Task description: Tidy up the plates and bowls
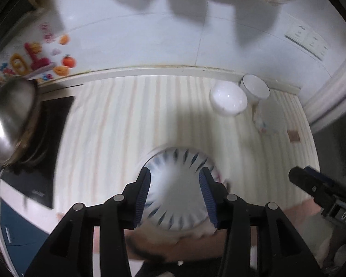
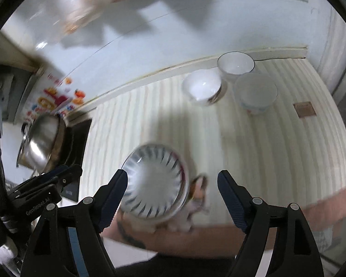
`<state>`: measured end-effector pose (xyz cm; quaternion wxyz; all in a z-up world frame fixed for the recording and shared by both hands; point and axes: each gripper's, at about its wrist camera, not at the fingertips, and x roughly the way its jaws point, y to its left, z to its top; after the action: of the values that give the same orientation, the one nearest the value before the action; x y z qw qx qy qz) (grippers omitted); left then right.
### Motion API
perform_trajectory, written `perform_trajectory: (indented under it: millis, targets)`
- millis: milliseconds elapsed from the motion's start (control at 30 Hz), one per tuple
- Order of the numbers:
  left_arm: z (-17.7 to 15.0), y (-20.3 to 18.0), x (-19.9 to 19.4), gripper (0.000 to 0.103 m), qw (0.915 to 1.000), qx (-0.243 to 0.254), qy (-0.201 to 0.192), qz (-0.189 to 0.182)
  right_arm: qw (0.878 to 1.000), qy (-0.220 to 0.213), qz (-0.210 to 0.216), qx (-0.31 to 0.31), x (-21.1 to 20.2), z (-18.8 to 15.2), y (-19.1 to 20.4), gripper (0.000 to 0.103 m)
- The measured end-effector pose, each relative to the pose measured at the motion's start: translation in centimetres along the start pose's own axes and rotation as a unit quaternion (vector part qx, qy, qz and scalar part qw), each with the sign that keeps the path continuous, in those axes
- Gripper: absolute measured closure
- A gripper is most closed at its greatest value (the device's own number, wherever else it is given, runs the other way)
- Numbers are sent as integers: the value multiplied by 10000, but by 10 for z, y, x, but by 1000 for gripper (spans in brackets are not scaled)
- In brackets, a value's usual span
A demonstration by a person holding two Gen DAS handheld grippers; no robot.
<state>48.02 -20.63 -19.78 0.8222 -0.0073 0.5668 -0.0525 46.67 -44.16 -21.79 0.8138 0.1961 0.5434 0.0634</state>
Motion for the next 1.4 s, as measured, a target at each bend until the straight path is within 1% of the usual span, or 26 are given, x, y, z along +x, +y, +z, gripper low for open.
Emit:
perform_trajectory:
  millis: [133, 233, 267, 300, 333, 367, 400, 500, 567, 633, 700, 767, 833, 867, 900, 967, 1000, 1200, 1267, 1400]
  targets:
    - [60, -22, 64, 62, 9983, -256, 446, -257, 9982, 354, 333, 344, 54, 62, -44, 20]
    - [98, -38, 111, 62, 9971, -236, 679, -250, 9938, 657, 606, 668, 102, 104, -74, 22]
    - [107, -42, 124, 62, 9966, -233, 753, -231, 9920, 765, 637, 775, 120, 118, -83, 25]
    - [117, -46, 139, 62, 9958, -220, 859, -240, 9906, 863, 663, 828, 134, 128, -89, 26]
    - [125, -49, 154, 62, 9945, -241, 978, -280, 9898, 926, 680, 842, 145, 135, -93, 28]
    - [131, -52, 167, 62, 9933, -257, 1085, -294, 9892, 994, 621, 882, 156, 143, -98, 32]
    - [138, -55, 181, 62, 9919, -252, 1207, -295, 9882, 1084, 562, 921, 168, 150, -103, 32]
    - [148, -61, 210, 62, 9891, -248, 1421, -282, 9851, 1244, 590, 1030, 192, 165, -113, 34]
    - [153, -65, 225, 62, 9880, -184, 1514, -237, 9843, 1308, 596, 1029, 200, 170, -114, 37]
    - [156, -69, 239, 62, 9864, -119, 1627, -210, 9842, 1394, 476, 986, 211, 174, -115, 39]
    - [157, -73, 251, 62, 9850, -47, 1712, -200, 9838, 1462, 418, 946, 220, 175, -111, 44]
    - [158, -75, 261, 62, 9836, -25, 1783, -262, 9842, 1510, 283, 885, 229, 175, -108, 56]
    - [158, -77, 269, 63, 9833, 37, 1801, -255, 9843, 1559, 80, 824, 238, 175, -105, 62]
    - [158, -78, 274, 74, 9829, 71, 1820, -267, 9842, 1571, -27, 810, 241, 174, -105, 67]
    - [157, -79, 278, 85, 9823, 117, 1847, -279, 9843, 1570, -117, 793, 244, 172, -104, 71]
    - [154, -81, 284, 93, 9819, 187, 1860, -307, 9849, 1548, -225, 735, 248, 170, -104, 86]
    - [153, -82, 284, 95, 9824, 216, 1823, -332, 9857, 1498, -194, 748, 248, 170, -104, 86]
    - [139, -85, 270, 95, 9848, 311, 1669, -368, 9875, 1415, -312, 619, 243, 165, -102, 87]
    - [136, -84, 261, 95, 9857, 322, 1609, -384, 9880, 1400, -298, 575, 240, 161, -96, 87]
    - [123, -82, 231, 95, 9887, 345, 1395, -415, 9906, 1285, -177, 431, 220, 151, -88, 87]
